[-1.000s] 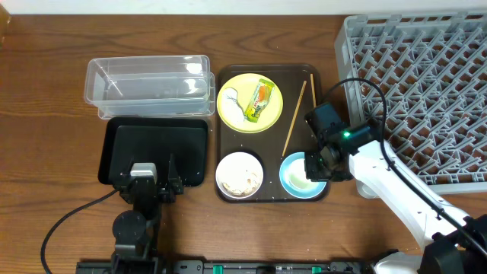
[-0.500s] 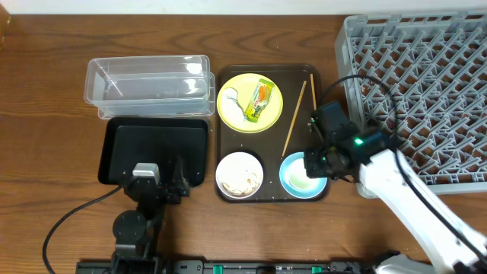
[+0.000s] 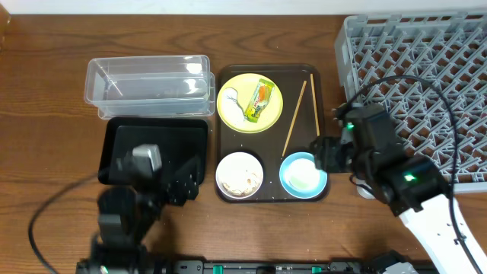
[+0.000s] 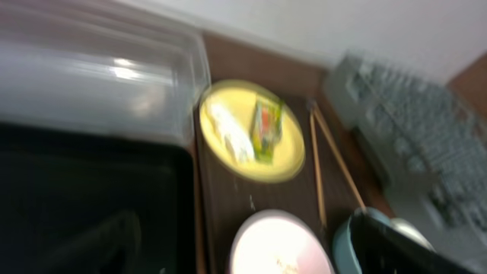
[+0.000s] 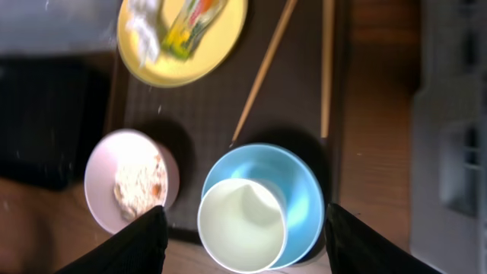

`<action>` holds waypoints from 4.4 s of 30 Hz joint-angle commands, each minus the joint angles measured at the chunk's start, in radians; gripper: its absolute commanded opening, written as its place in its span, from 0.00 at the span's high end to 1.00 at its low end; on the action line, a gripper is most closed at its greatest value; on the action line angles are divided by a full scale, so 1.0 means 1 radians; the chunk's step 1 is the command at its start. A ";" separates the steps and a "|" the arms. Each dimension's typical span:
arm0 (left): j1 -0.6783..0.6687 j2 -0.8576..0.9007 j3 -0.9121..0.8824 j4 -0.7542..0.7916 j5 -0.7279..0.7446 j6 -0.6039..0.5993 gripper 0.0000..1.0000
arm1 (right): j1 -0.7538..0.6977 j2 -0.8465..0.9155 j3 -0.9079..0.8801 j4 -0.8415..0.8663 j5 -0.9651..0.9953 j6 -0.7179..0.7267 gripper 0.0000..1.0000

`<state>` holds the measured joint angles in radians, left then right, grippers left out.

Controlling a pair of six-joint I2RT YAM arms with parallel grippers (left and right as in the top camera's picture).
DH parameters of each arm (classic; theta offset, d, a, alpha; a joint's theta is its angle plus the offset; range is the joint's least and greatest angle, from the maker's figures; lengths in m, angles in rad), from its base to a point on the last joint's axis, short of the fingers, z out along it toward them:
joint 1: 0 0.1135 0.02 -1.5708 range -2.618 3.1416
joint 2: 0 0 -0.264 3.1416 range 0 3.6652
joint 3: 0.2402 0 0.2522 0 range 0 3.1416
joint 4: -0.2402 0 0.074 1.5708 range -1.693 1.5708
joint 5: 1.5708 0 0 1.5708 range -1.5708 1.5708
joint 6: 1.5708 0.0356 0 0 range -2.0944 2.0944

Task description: Sort waste into correct bins and load items into the dishwasher rack

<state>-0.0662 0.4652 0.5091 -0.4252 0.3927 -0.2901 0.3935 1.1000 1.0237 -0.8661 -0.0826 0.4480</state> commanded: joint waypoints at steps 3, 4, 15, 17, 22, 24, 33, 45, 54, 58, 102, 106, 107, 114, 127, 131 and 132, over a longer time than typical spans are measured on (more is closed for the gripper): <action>-0.017 0.402 0.329 -0.234 0.109 -0.018 0.10 | -0.127 -0.023 0.003 -0.019 -0.041 0.068 0.35; -0.030 0.480 0.397 -0.290 0.114 -0.018 0.10 | -0.156 -0.023 0.003 -0.032 -0.055 0.072 0.35; -0.145 0.861 0.590 -0.290 0.381 -0.040 0.26 | -0.288 -0.023 0.003 -0.126 -0.117 0.018 0.34; -0.220 0.878 0.590 -0.291 0.280 -0.032 0.28 | -0.288 -0.023 0.003 -0.133 -0.117 0.018 0.34; -0.484 0.922 0.590 -0.274 -0.058 -0.021 0.28 | -0.288 -0.022 0.003 -0.137 -0.117 0.018 0.34; -0.590 0.953 0.590 -0.242 -0.145 -0.021 0.27 | -0.288 -0.022 0.003 -0.135 -0.117 0.018 0.34; -0.793 1.118 0.590 -0.080 -0.248 -0.037 0.35 | -0.288 -0.022 0.003 -0.132 -0.117 0.019 0.34; -0.821 1.199 0.595 -0.029 -0.244 -0.037 0.92 | -0.288 -0.022 0.003 -0.108 -0.125 0.030 0.33; -0.671 1.007 0.604 -0.036 -0.063 -0.119 0.94 | -0.288 -0.022 0.003 -0.059 -0.278 -0.136 0.31; -0.480 0.935 0.604 -0.024 0.299 -0.103 0.94 | -0.288 -0.022 0.003 0.024 -0.499 -0.255 0.32; -0.166 0.921 0.604 0.069 1.155 -0.055 0.25 | -0.293 -0.028 0.003 0.352 -0.946 -0.313 0.52; -0.166 0.921 0.604 0.069 1.155 -0.055 0.24 | -0.463 -0.067 0.003 0.200 -0.763 -0.212 0.53; -0.166 0.921 0.604 0.069 1.155 -0.055 0.23 | -0.501 -0.075 0.003 0.152 -0.698 -0.175 0.54; -0.166 0.921 0.604 0.069 1.155 -0.055 0.23 | -0.679 -0.070 0.003 -0.172 -0.189 -0.010 0.56; -0.166 0.921 0.603 0.068 1.155 -0.055 0.23 | -0.701 0.196 0.003 -0.166 -0.139 0.015 0.52; -0.166 0.921 0.602 0.068 1.155 -0.055 0.23 | -0.715 0.264 0.004 -0.143 -0.195 0.047 0.50; -0.166 0.921 0.602 0.068 1.155 -0.055 0.23 | -0.718 0.275 0.004 -0.143 -0.219 0.058 0.47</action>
<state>-0.2310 1.3914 1.0958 -0.3584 1.5211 -0.3622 -0.2996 1.3460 1.0237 -0.9916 -0.2749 0.4606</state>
